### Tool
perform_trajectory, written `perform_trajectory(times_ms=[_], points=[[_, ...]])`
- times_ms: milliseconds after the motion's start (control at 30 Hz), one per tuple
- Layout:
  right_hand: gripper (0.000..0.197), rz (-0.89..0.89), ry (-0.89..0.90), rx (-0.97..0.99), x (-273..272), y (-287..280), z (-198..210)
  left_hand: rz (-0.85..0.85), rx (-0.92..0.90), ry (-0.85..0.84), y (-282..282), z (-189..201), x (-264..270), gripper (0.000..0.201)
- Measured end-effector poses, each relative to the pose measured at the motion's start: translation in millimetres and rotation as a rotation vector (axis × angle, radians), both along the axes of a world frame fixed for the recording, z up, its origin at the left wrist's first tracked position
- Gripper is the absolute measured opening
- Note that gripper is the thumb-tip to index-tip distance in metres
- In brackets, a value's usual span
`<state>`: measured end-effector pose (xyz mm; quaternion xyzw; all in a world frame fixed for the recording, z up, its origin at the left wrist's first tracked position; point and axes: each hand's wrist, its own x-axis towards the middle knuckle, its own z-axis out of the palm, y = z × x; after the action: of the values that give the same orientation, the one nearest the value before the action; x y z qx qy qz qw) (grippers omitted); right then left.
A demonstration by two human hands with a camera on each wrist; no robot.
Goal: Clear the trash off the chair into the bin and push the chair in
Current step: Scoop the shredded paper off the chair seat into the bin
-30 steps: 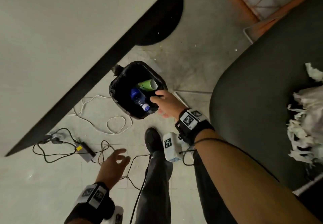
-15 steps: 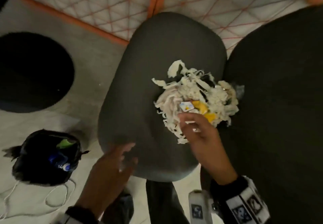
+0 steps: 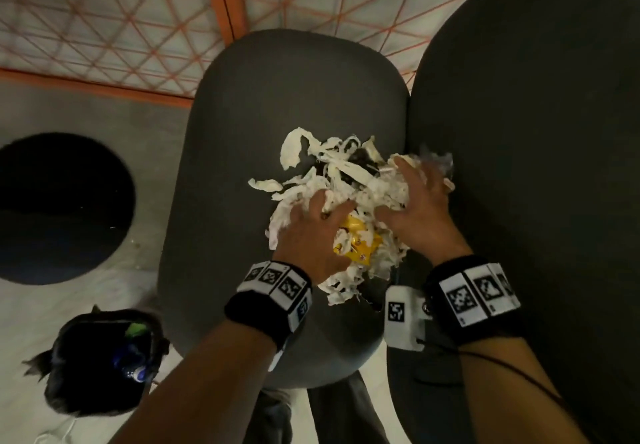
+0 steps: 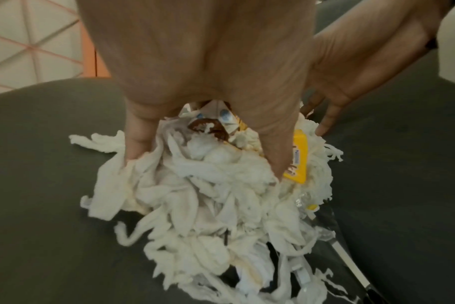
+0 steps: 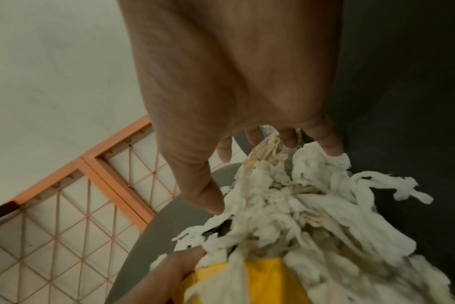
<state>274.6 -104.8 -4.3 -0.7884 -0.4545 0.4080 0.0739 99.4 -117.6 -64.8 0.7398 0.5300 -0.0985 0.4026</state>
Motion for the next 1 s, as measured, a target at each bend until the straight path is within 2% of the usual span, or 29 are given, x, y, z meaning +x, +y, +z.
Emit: perform_trajectory(times_ms=[100,200,300,400,500,633,833,1000], points=[[0.103,0.003,0.063,-0.055,8,4,-15,0.054,0.036,-0.005,-3,-3,-4,0.082],[0.112,0.046,0.088,-0.163,6,1,-30,0.124,0.062,-0.064,-9,-1,-20,0.078],[0.105,0.007,0.068,-0.171,3,-6,-40,0.226,0.028,-0.166,-21,6,-38,0.074],[0.084,-0.069,0.055,-0.092,1,-11,-42,0.343,0.02,-0.301,-37,16,-54,0.071],[0.066,-0.075,0.071,-0.053,-2,-9,-31,0.439,0.02,-0.413,-51,27,-66,0.068],[0.057,-0.025,0.035,0.081,-6,-8,-2,0.544,0.03,-0.495,-69,45,-78,0.068],[0.057,0.015,0.018,0.211,-26,-18,44,0.648,0.177,-0.512,-94,65,-98,0.066],[0.061,-0.017,0.043,0.279,-44,-35,64,0.752,0.15,-0.583,-114,83,-116,0.071]])
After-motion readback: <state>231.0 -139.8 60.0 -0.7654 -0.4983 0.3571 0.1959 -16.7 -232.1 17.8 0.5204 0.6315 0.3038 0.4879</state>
